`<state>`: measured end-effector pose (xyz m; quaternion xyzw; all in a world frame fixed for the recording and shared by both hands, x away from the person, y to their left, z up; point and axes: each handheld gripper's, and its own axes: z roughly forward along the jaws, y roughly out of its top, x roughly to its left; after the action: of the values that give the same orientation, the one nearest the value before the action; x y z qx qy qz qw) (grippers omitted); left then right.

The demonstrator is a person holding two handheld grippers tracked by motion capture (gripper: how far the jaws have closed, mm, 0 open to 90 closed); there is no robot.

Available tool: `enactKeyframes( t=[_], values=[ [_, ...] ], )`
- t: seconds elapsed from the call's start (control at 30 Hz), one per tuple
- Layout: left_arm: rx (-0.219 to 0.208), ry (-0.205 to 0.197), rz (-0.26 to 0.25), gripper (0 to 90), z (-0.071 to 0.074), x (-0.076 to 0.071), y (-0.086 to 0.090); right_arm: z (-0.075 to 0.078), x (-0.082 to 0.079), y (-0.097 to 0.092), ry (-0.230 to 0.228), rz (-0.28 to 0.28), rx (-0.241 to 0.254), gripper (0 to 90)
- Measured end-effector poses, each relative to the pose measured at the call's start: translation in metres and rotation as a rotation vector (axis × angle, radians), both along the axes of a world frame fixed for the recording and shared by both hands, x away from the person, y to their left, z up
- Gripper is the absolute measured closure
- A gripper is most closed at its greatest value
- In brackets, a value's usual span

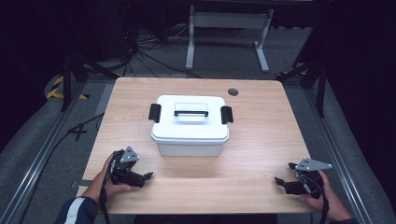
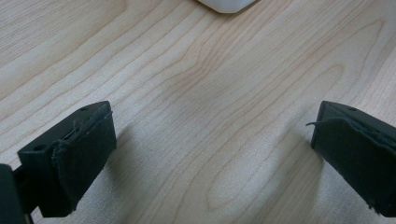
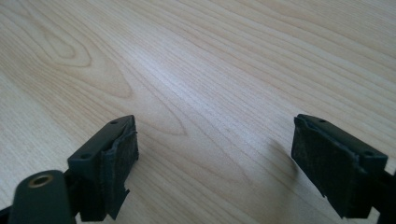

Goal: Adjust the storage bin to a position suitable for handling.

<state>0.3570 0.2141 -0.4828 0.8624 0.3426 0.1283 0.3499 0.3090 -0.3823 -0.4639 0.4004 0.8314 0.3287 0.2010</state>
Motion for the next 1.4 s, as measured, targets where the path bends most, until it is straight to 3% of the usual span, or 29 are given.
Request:
enactKeyframes(
  t=[0.17, 0.27, 0.33, 0.5, 0.83, 0.97, 1.4],
  values=[
    [0.003, -0.005, -0.001, 0.5, 0.000, 0.000, 0.000, 0.004, 0.007, -0.002, 0.063, 0.025, -0.012, 15.2],
    [0.004, -0.006, -0.003, 0.5, 0.000, 0.000, 0.001, 0.005, 0.009, -0.004, 0.078, 0.042, -0.011, 16.2],
    [0.004, -0.006, -0.004, 0.5, 0.000, 0.000, 0.001, 0.008, 0.012, -0.006, 0.062, 0.050, -0.026, 22.9],
    [0.006, -0.005, -0.004, 0.5, 0.000, 0.000, 0.001, 0.015, 0.016, -0.008, 0.048, 0.066, -0.006, 26.5],
    [0.009, -0.003, -0.009, 0.5, 0.000, 0.000, 0.001, 0.044, 0.029, 0.004, 0.004, 0.126, -0.047, 30.4],
    [0.004, 0.001, -0.009, 0.5, 0.000, 0.000, 0.001, 0.059, 0.037, 0.018, -0.020, 0.164, -0.092, 30.8],
    [0.005, 0.001, -0.010, 0.6, 0.000, 0.000, 0.001, 0.104, 0.057, 0.059, -0.080, 0.264, -0.146, 32.3]
  ],
)
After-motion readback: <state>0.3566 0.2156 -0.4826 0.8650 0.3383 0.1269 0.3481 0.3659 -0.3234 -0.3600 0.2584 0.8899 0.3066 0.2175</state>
